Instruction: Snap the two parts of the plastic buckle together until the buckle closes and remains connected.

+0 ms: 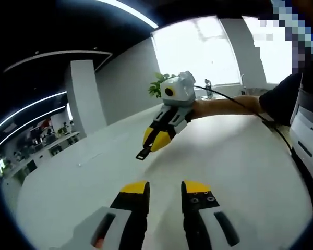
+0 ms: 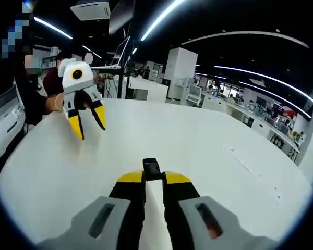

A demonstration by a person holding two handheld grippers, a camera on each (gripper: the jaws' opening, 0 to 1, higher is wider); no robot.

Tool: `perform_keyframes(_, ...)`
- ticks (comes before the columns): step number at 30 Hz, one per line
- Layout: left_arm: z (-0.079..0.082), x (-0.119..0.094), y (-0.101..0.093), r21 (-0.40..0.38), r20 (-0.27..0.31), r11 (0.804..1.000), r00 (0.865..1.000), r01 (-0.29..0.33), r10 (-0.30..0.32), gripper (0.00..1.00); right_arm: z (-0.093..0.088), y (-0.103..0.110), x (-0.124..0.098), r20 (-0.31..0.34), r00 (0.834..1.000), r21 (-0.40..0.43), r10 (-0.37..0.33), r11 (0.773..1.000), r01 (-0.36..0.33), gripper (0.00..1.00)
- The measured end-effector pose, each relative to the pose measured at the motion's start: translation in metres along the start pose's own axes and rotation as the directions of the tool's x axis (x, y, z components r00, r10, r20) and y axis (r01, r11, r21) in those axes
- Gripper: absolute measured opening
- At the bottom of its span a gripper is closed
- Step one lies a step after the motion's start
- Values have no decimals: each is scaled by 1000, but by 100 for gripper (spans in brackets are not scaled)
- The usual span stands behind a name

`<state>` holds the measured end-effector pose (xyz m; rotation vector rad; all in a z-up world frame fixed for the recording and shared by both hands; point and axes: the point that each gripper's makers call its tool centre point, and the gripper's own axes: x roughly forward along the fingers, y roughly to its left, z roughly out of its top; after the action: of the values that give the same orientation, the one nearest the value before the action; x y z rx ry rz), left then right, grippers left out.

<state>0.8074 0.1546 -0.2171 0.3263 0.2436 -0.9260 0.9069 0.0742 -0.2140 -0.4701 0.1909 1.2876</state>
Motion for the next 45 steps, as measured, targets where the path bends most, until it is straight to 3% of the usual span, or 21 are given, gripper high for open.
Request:
perform_keyframes(15,1,-3,3,-8,4,1000,1000,-10,10,23,-22,-36,13,-23,1000,57,-21,998,22,11)
perform_keyframes(45,2,-10,7,-6,7,1000,1000,-28,28,24,-34,-51,24,-61,998,48,-30,998,33,12)
